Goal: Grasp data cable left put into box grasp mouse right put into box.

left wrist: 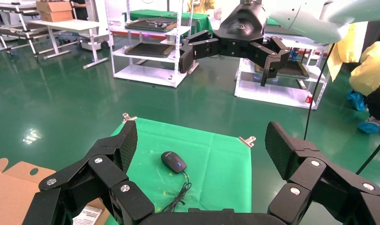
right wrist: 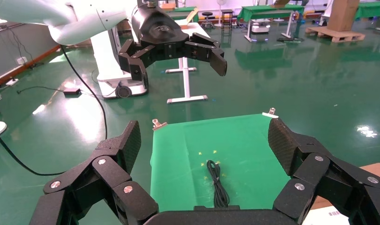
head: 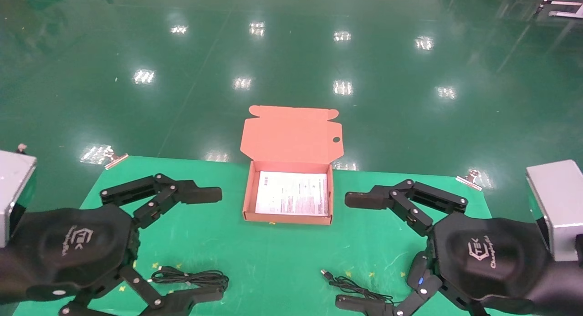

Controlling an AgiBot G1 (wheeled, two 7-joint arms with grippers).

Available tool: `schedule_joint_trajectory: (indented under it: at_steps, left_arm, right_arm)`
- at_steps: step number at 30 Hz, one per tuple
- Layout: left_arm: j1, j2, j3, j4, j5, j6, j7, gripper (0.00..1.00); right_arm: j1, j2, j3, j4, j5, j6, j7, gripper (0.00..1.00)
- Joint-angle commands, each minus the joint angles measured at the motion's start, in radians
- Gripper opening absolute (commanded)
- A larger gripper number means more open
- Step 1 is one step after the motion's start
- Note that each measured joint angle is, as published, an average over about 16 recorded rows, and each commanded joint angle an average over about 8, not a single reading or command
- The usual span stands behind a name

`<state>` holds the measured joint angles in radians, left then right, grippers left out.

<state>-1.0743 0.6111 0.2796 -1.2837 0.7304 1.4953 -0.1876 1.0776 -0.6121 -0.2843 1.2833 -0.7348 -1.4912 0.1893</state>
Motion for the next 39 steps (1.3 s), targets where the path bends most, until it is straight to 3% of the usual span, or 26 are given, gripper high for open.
schedule_joint_trajectory:
  at_steps: [1,24,31,39]
  left_arm:
    - [0.0,0.0,0.0,0.0,0.0,0.0,0.0,1.0]
    - [-0.005,-0.001,0.011,-0.006,0.029,-0.003,0.001,1.0]
    - [-0.059,-0.003,0.075,-0.025,0.177,-0.003,-0.028,1.0]
    - [-0.18,0.036,0.194,-0.04,0.449,0.02,-0.064,1.0]
  right_arm:
    - [0.0,0.0,0.0,0.0,0.0,0.0,0.0,1.0]
    - [0.016,0.014,-0.004,0.013,-0.043,-0.007,-0.028,1.0]
    - [0.103,0.034,-0.068,0.055,-0.241,-0.041,-0.083,1.0]
    - [0.271,-0.013,-0.24,0.073,-0.556,-0.07,-0.222,1.0]
